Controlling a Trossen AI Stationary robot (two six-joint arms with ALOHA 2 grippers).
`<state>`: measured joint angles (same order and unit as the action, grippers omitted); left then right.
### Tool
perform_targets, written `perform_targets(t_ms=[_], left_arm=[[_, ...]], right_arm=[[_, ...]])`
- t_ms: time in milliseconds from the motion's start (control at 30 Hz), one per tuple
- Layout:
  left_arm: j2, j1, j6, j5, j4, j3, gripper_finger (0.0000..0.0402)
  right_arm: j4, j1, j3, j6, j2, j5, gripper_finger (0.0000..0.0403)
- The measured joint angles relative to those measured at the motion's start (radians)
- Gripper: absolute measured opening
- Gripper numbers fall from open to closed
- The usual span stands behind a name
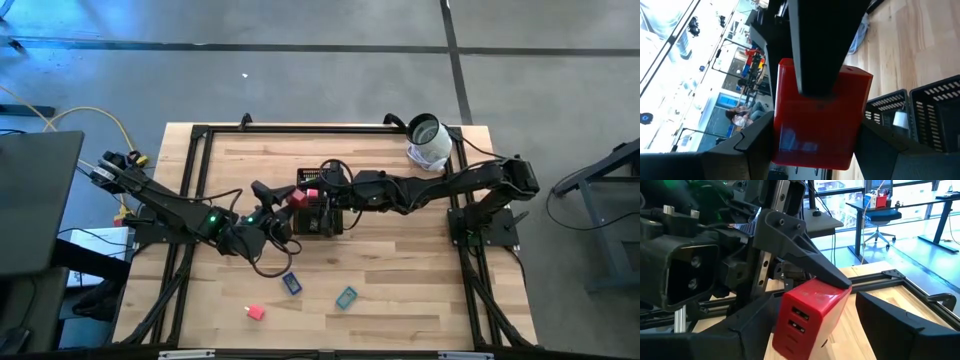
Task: Pick & Place Office items
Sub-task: Put the red charger adapter into the top black bin
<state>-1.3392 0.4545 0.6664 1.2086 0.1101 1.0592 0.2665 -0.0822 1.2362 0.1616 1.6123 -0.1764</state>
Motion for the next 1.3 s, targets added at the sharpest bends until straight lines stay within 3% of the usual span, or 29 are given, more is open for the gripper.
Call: perform_targets(t_ms=[367, 767, 1300], left_arm=[[0.000, 0.000, 0.056, -0.006, -0.062, 0.000, 0.0219], [0.000, -0.001, 0.071, 0.029, -0.058, -0.001, 0.0219], [0.000, -0.001, 0.070, 0.022, -0.062, -0.002, 0.0219]], right_arm=[[0.000, 0.000, 0.000, 0.004, 0.000, 0.002, 0.0263], [-0.002, 0.001, 0.000, 0.023, 0.000, -0.012, 0.0143], [-0.021, 0.026, 0.000, 0.057, -0.002, 0.023, 0.0128]])
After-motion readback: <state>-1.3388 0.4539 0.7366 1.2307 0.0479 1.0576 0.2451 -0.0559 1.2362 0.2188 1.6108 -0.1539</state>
